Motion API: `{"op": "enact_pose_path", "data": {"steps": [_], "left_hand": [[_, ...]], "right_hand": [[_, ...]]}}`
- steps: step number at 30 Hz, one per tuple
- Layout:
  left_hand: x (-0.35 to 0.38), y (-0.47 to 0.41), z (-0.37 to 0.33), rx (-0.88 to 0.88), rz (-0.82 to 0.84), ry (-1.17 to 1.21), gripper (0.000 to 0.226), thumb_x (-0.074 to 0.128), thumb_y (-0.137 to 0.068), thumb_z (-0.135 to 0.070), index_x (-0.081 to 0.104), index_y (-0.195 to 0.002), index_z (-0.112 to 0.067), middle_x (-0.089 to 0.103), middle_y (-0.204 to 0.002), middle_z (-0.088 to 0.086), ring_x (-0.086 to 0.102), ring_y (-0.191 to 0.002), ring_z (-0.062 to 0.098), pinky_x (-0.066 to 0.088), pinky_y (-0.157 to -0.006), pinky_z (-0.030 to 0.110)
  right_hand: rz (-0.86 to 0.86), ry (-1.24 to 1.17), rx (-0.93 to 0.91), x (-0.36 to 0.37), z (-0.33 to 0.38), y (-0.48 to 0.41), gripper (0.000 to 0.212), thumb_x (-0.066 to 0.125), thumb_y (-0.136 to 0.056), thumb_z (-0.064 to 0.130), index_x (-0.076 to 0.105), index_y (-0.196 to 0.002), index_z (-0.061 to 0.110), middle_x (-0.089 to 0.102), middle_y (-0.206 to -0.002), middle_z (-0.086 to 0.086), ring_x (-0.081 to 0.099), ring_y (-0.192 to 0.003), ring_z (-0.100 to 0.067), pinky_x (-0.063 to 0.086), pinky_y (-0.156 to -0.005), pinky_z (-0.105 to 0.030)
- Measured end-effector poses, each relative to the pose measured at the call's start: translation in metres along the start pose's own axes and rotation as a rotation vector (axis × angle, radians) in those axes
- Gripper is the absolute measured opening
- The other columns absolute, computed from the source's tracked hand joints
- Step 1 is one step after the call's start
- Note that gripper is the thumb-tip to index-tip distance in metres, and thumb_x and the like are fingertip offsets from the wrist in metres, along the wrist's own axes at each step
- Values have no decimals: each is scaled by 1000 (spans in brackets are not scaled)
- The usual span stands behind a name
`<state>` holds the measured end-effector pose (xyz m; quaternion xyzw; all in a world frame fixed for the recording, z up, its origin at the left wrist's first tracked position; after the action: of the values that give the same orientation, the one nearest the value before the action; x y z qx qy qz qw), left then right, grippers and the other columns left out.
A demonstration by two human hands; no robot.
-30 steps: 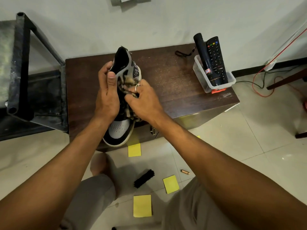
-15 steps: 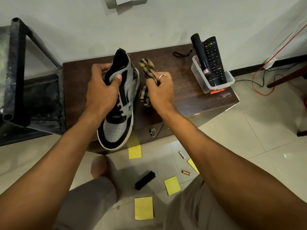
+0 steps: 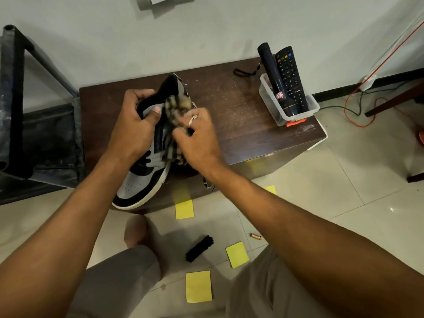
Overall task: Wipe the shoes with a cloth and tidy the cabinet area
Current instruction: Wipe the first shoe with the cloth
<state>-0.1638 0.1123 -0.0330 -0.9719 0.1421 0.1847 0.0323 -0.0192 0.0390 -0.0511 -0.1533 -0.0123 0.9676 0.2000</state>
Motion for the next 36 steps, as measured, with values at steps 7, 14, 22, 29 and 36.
{"op": "enact_pose_path", "data": {"steps": [7,14,22,29,36], "left_hand": [[3,1,4,26,-3,93,26,52,-105,-17,47,-129,-26,58,-124,-8,59,-114,1,51,-101,28],[5,4,8,-49,-25,304,23,49,-106,-11,52,-123,-26,63,-123,1,65,-111,9,55,-93,29],[6,5,10,-127,-27,402,30,46,-106,-5,53,-132,-16,67,-123,4,69,-107,9,55,-88,24],[4,5,8,-113,-26,363,27,48,-106,-6,56,-122,-25,66,-120,-4,68,-106,4,53,-86,20],[-6,-1,-3,-134,60,67,27,54,-104,-16,55,-128,-30,63,-116,-12,66,-102,2,56,-95,33]], "right_hand": [[114,141,-108,11,13,8,17,70,-88,12,75,-101,3,52,-106,2,56,-88,-2,52,-79,-17],[-126,123,-305,-9,28,-4,22,64,-92,2,69,-113,0,45,-112,-9,52,-91,-14,57,-71,-39],[262,318,-110,37,8,15,24,63,-94,20,72,-109,4,44,-114,2,57,-94,-16,56,-84,-45],[463,409,-58,35,22,26,18,69,-90,20,77,-100,7,57,-113,-3,60,-101,-19,54,-88,-40],[250,163,-25,-10,14,11,15,68,-88,12,71,-77,22,62,-95,4,59,-81,-4,56,-77,-30]]}}
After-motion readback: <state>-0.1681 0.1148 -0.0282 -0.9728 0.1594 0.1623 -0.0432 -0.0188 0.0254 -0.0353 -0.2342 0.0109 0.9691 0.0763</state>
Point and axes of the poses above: each hand's wrist, its own y-axis away from the middle knuckle, its own x-axis out of the palm, z = x × y, the point moved 10 cm from there along -y, towards the middle knuckle
